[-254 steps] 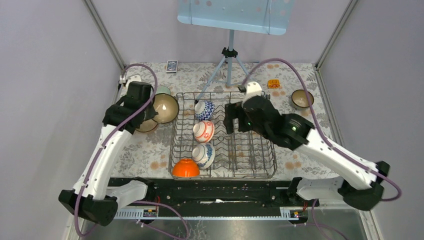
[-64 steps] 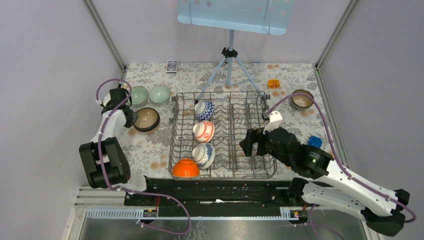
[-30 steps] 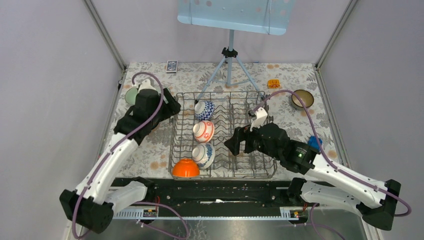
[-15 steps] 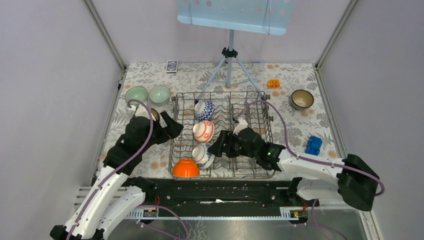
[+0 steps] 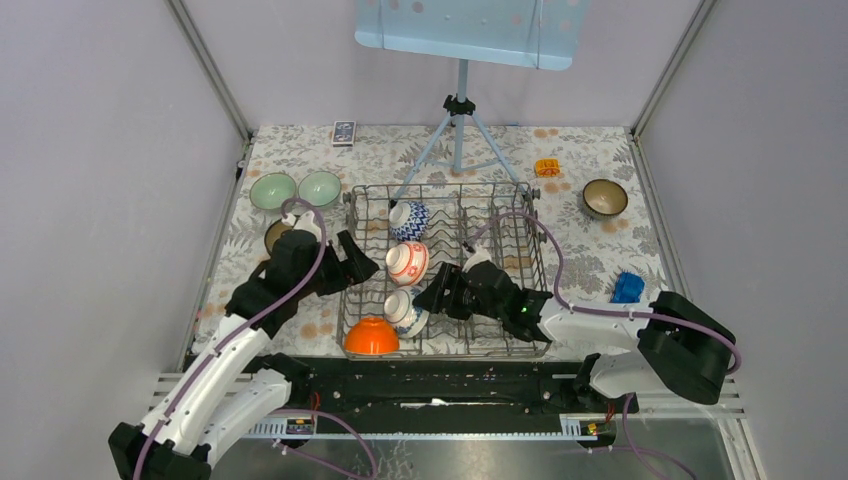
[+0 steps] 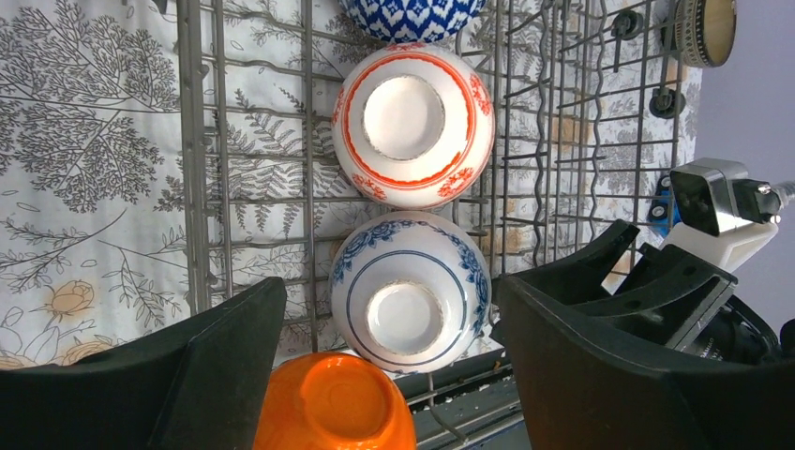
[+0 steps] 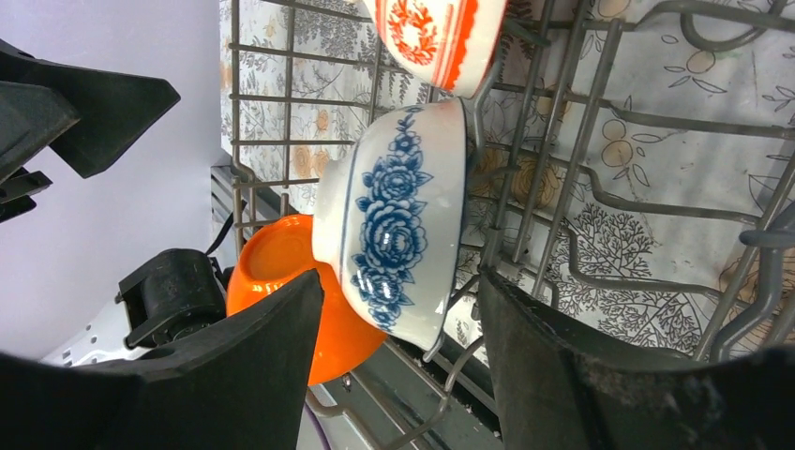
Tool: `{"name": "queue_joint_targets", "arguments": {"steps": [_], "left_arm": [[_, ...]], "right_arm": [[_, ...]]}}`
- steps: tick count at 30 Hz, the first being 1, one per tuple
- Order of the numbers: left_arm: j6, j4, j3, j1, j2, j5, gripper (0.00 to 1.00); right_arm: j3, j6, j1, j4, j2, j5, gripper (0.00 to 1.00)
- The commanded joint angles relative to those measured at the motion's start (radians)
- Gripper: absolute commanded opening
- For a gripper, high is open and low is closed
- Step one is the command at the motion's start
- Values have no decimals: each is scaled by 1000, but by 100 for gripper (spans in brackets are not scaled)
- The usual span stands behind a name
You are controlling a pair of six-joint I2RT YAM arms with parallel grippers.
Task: Unload the bowls from the dish rack
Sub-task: Pick up the bowl from the dish rack.
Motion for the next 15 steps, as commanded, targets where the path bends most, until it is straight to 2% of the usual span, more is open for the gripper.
{"name": "queue_joint_targets", "arguments": {"steps": [1, 15], "left_arm": [[-14, 67, -21, -18, 25, 44, 86], [-41, 75, -36, -159, 147, -58, 81]], "right_arm": [[-31, 50, 0, 112, 24, 12, 67], [-150, 123, -34, 435, 60, -123, 50]]}}
